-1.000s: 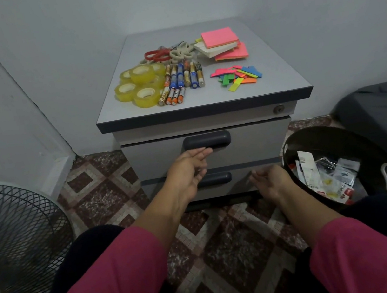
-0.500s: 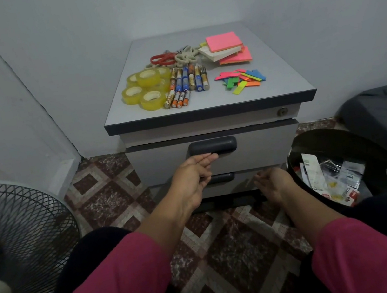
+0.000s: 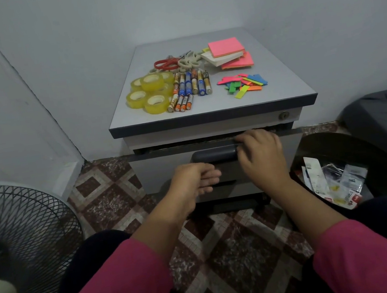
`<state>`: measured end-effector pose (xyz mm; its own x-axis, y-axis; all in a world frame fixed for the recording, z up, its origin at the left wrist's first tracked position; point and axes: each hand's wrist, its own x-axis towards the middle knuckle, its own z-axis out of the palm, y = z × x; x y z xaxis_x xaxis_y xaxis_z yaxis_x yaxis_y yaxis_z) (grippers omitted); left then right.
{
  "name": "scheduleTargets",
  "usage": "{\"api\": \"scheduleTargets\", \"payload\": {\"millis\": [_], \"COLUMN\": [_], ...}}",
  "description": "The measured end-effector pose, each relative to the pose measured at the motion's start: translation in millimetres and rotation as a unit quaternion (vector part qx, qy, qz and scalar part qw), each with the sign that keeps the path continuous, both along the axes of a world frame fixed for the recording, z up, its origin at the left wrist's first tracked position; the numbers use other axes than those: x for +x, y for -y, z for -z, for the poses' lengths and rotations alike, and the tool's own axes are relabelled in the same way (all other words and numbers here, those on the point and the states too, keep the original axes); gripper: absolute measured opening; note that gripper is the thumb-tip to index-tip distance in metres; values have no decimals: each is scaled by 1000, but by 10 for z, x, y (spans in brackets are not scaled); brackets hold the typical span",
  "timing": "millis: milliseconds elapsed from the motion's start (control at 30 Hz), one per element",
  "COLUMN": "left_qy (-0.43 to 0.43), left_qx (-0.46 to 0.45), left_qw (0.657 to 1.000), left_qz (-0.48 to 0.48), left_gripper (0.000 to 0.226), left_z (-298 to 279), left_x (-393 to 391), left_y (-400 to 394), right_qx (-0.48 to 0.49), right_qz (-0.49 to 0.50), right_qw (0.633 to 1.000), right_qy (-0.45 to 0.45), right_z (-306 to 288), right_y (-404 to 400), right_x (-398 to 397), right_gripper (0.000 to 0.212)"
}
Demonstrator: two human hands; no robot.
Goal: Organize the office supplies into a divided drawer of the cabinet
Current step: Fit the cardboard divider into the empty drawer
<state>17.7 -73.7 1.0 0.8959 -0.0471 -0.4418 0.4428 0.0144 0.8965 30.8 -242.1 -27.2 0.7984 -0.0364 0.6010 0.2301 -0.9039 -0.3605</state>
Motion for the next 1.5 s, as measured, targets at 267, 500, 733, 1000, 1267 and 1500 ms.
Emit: {"api": "scheduleTargets", "payload": {"millis": [267, 500, 733, 1000, 1267, 1500], "left_qy": [349, 385, 386, 322, 309, 401], "left_qx": [350, 445, 524, 517, 547, 550], "left_qw": [866, 807, 759, 790, 768, 730], "left_qz": [-75, -56, 22, 74, 125, 58], "left_gripper": [21, 20, 25, 25, 26, 28], "left_z": [-58, -80, -110, -226, -196, -2], "left_x": [119, 136, 107, -55, -300, -169], "left_y": [-166, -212, -261, -304, -348, -396], "right_qx": [-63, -81, -73, -73, -89, -72], "right_qz": [-12, 15, -17, -32, -49, -46], "right_qw": [989, 987, 990, 969, 939, 980], "right_qy": [-134, -135, -120, -236, -329, -178], "right_z": [-243, -317, -325, -444, -457, -316], "right_y": [24, 0, -35, -47, -64, -44], "right_x": [60, -24, -137, -222, -376, -358], "right_gripper": [32, 30, 31, 36, 47, 39]}}
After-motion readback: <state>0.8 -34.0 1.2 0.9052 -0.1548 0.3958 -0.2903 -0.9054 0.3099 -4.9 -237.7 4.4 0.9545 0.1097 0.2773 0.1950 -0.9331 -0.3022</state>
